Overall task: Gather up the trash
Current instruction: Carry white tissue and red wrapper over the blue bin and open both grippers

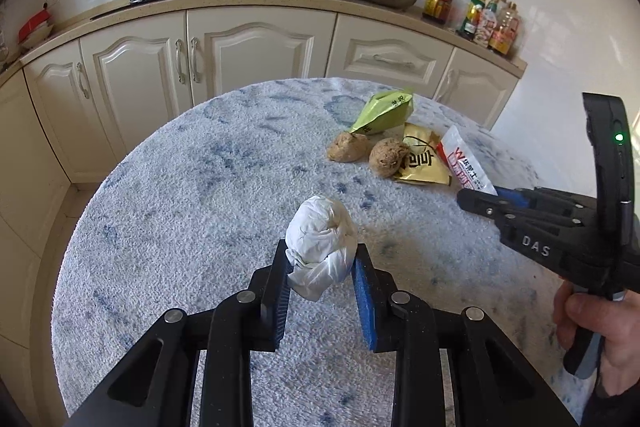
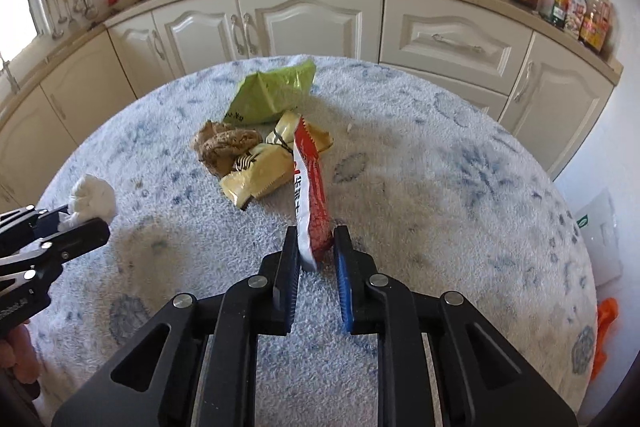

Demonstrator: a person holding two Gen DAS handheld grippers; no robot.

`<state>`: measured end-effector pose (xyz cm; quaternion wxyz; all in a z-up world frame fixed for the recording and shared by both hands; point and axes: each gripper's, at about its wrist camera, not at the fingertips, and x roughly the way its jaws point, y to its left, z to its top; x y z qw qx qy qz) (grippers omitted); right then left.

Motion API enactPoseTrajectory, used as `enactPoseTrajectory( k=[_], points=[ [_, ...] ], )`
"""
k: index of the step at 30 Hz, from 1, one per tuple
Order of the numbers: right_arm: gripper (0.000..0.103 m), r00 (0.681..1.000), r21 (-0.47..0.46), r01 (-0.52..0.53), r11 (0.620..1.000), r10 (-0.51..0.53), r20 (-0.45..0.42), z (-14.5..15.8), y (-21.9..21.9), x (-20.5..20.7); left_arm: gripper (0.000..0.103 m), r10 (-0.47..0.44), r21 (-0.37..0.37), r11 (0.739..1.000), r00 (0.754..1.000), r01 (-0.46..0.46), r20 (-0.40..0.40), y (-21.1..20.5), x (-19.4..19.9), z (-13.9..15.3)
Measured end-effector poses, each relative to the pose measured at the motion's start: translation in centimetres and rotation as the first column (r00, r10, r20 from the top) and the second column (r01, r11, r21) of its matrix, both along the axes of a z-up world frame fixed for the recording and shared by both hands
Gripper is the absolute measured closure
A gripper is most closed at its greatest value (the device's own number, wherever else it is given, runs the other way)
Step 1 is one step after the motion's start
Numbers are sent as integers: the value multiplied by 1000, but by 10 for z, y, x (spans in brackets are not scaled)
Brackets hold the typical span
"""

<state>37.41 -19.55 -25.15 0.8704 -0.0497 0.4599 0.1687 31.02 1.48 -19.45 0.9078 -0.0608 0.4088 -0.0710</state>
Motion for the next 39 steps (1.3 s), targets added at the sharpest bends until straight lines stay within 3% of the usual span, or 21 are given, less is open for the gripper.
enactPoseTrajectory(
  k=[3,5,6,7,13,24,32,39],
  points=[
    [66,1000,10,-1,1000,1,12,-1,2,6,78,0,0,1000,1000,0,5,-2,-1,3],
    [70,1000,31,-10,999,10,6,-2,3,10,78,1,1,1000,1000,-1,9,-3,-3,5],
    [87,1000,38,-14,999,14,4,-1,4,11,78,2,1,1000,1000,-2,10,-3,-3,6],
    [88,1000,38,-15,999,14,7,-1,4,10,78,3,1,1000,1000,-3,13,-3,-4,7],
    [89,1000,88,-3,996,1,31,14,-3,-14,78,-5,-9,1000,999,5,41,-6,-20,18],
    [89,986,207,63,976,-93,141,79,-57,-99,78,-81,-27,996,986,86,145,-55,-78,58],
    [89,953,234,153,960,-206,223,121,-120,-161,78,-174,-24,982,957,185,234,-109,-126,93],
    [89,905,232,271,934,-330,270,144,-183,-212,78,-278,-30,954,917,299,286,-164,-157,115]
  ],
)
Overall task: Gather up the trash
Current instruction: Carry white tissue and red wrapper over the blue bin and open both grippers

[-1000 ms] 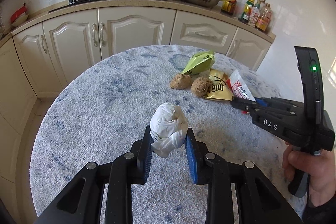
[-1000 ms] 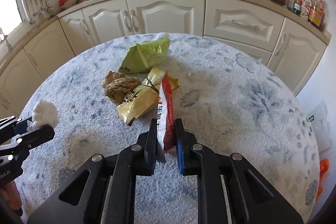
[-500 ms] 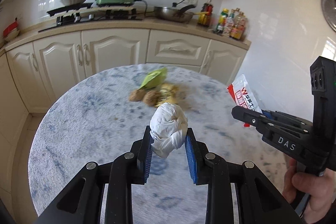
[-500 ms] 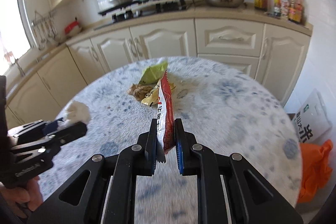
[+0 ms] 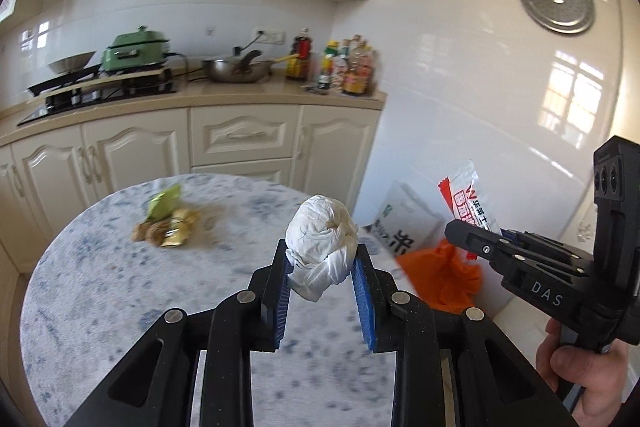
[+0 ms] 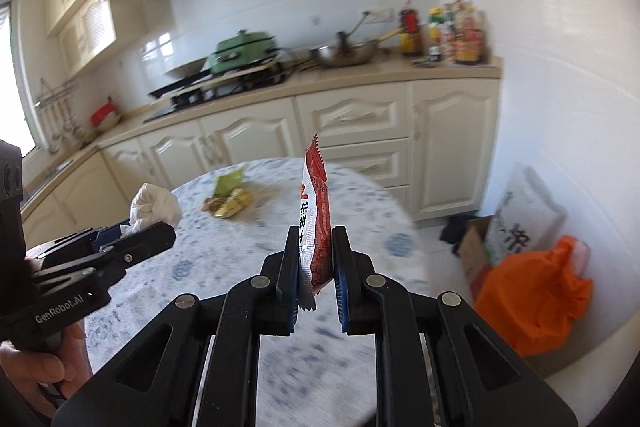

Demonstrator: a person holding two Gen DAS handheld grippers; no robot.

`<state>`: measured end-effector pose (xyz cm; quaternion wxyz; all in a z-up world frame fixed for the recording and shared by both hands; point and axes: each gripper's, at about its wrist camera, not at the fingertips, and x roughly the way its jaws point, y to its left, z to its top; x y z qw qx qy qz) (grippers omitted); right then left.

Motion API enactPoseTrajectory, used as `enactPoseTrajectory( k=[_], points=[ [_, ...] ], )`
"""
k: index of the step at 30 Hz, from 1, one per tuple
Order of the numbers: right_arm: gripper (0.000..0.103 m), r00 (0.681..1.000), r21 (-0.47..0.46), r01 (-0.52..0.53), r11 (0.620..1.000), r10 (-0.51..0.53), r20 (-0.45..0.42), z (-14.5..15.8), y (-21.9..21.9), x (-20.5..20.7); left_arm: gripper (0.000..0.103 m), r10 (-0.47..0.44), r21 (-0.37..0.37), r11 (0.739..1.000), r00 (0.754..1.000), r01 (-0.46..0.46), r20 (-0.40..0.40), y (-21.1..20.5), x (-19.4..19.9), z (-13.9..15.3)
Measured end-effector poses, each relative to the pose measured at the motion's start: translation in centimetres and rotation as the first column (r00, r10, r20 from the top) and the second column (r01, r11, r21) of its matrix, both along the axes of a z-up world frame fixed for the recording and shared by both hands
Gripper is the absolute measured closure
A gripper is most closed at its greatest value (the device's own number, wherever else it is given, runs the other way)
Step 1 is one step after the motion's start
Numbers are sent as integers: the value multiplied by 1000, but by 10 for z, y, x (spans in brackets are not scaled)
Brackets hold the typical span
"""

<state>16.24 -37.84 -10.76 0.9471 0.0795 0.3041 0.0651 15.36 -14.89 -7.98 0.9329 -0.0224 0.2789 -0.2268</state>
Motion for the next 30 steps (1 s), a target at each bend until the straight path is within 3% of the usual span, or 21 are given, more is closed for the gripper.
enactPoseTrajectory(
  k=[9,14,18,20,24,30],
  points=[
    [89,978,5,207,978,-207,-2,1,-92,-59,78,-176,9,984,984,176,10,-88,-20,4],
    [89,951,0,308,951,-308,-38,-14,-139,-83,78,-280,31,960,960,280,-6,-142,-23,-6],
    [89,922,14,375,927,-372,-106,-43,-174,-92,78,-331,63,940,942,334,-57,-187,-12,-29],
    [89,904,13,405,914,-399,-152,-64,-189,-92,78,-354,52,931,927,362,-123,-212,0,-44],
    [88,878,38,436,899,-416,-236,-103,-217,-88,78,-386,70,909,892,411,-235,-258,24,-80],
    [88,841,67,461,885,-412,-349,-160,-249,-73,77,-414,107,875,845,471,-339,-321,50,-118]
  ],
)
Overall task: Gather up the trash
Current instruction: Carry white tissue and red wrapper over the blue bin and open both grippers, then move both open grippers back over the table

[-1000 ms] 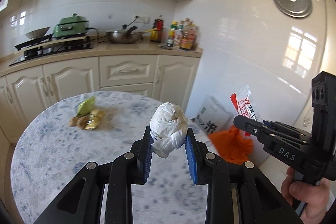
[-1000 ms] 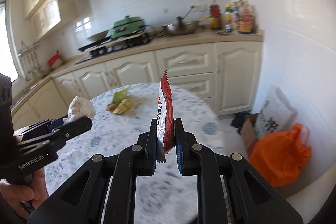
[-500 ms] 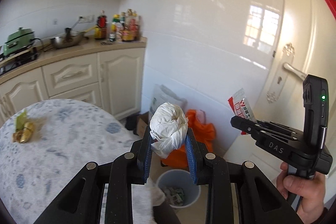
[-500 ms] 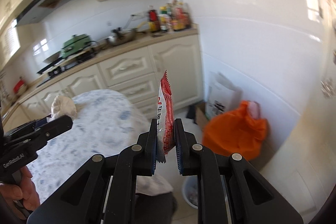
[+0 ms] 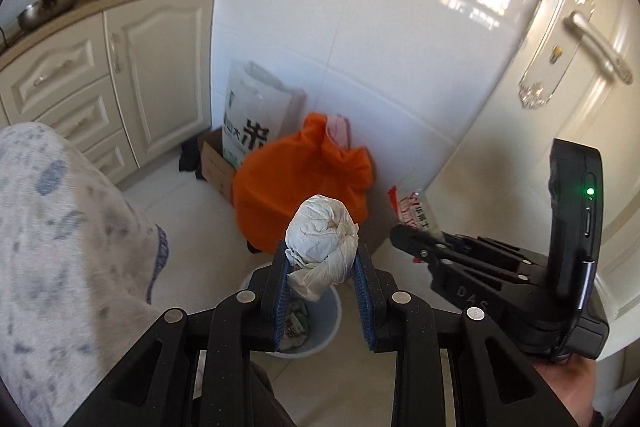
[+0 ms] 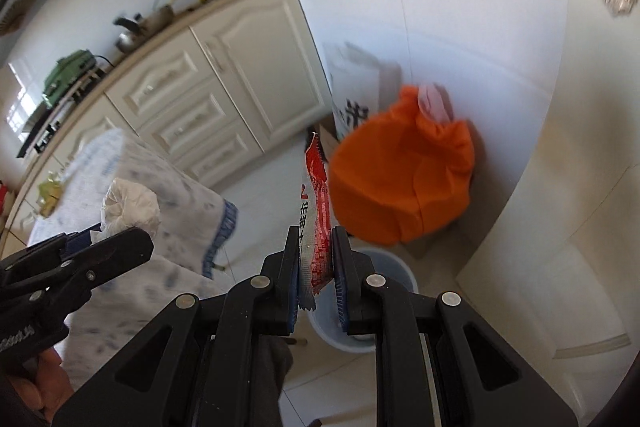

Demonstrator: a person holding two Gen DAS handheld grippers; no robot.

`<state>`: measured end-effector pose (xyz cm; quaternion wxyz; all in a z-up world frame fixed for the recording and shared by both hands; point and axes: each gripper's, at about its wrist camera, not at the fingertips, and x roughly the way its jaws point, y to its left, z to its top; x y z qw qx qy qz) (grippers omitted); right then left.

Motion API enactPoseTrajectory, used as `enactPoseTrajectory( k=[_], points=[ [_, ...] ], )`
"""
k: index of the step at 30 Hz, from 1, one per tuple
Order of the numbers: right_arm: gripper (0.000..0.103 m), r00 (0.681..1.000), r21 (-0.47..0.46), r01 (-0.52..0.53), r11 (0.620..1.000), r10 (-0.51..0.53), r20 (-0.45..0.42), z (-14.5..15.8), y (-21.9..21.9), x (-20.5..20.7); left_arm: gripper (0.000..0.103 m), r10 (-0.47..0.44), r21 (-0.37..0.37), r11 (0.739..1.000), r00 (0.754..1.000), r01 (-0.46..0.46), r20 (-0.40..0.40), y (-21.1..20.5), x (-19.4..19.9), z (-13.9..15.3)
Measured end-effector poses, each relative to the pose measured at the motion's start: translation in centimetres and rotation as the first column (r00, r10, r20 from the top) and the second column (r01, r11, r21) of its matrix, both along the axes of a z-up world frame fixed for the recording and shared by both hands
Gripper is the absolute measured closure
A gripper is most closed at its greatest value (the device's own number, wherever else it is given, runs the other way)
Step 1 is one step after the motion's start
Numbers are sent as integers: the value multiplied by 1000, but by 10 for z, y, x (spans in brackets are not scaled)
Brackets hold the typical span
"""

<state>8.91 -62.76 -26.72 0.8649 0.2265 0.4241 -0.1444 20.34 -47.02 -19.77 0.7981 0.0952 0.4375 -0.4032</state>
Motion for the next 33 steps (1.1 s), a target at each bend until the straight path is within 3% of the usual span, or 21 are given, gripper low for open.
enactPoseTrajectory(
  k=[5,7,8,10,11,14,16,17,21,27,33],
  points=[
    [85,999,57,32,998,-30,-45,-35,-19,10,72,-9,63,998,998,13,-62,-42,32,-32],
    [85,998,73,44,996,-40,-57,-44,-23,12,50,0,95,995,997,8,-83,-55,46,-43],
    [80,997,85,51,995,-46,-63,-48,-26,12,41,18,108,994,997,-9,-82,-59,51,-47],
    [59,995,93,68,993,-60,-77,-55,-29,11,39,5,117,993,996,6,-89,-66,54,-50],
    [56,994,91,77,993,-70,-80,-56,-30,9,34,3,130,991,996,9,-93,-68,53,-52],
    [32,993,97,104,990,-97,-72,-56,-32,3,15,15,141,990,999,-8,-49,-70,50,-48],
    [5,990,85,130,988,-124,-64,-50,-32,-2,6,24,138,990,999,-21,-21,-64,44,-47],
    [3,988,74,143,987,-138,-64,-47,-32,-4,3,28,135,991,1000,-27,-4,-61,40,-45],
    [0,984,82,171,982,-166,-59,-34,-31,-9,1,39,144,988,996,-50,76,-50,18,-29],
    [0,988,67,150,986,-152,26,11,-13,-14,1,75,59,995,990,-83,123,-15,-13,10],
    [0,987,21,103,994,-105,125,67,21,-11,1,147,-35,989,975,-143,166,59,-31,45]
  ],
)
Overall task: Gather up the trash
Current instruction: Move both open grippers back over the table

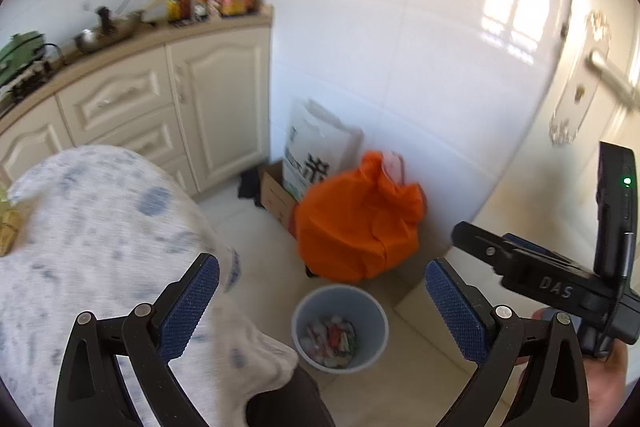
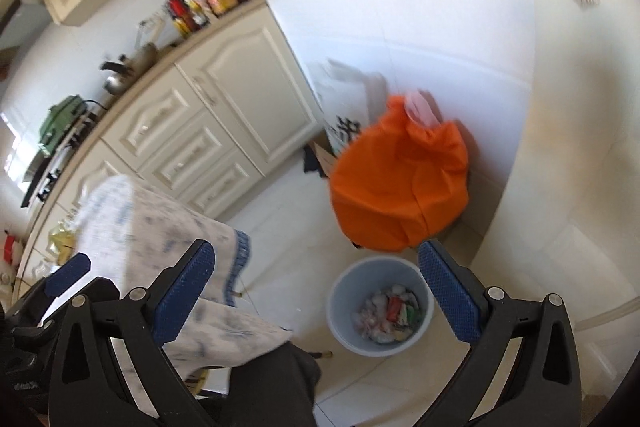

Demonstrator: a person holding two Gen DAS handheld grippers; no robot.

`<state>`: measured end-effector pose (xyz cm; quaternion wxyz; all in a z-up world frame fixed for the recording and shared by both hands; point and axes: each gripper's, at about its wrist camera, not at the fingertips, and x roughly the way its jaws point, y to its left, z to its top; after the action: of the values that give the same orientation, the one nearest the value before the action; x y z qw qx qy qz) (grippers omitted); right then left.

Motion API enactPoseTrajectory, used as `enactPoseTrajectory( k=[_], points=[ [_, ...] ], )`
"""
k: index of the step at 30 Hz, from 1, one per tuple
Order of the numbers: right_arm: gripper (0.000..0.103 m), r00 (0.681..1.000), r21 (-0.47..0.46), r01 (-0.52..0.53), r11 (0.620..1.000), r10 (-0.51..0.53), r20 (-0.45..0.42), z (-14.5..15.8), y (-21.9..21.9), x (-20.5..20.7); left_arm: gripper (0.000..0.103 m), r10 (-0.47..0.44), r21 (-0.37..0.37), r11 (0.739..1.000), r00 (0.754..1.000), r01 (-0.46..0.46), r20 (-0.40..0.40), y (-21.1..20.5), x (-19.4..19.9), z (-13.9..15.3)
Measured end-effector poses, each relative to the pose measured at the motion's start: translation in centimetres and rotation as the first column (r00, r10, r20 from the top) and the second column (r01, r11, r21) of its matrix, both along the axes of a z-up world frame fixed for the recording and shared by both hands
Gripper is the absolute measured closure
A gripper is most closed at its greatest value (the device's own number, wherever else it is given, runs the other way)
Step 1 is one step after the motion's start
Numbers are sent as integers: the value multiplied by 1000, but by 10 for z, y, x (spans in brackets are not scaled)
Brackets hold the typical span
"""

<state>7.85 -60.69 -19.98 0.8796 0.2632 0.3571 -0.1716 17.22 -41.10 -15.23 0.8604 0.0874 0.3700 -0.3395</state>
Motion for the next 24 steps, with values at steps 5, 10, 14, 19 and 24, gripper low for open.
enactPoseTrajectory(
  k=[5,10,14,19,24],
  points=[
    [0,996,-52,-62,997,65,65,42,37,10,1,54,-61,997,997,-51,49,66,-19,30],
    [0,986,-93,-119,988,129,106,69,70,17,1,117,-120,987,990,-106,82,128,-35,52],
    [0,976,-124,-152,981,169,138,89,95,21,1,166,-164,975,980,-147,112,167,-48,62],
    [0,961,-150,-187,971,212,178,110,126,24,1,237,-205,957,960,-205,148,219,-67,79],
    [0,933,-194,-250,949,289,214,130,171,30,1,327,-234,931,926,-281,188,274,-80,96]
  ],
)
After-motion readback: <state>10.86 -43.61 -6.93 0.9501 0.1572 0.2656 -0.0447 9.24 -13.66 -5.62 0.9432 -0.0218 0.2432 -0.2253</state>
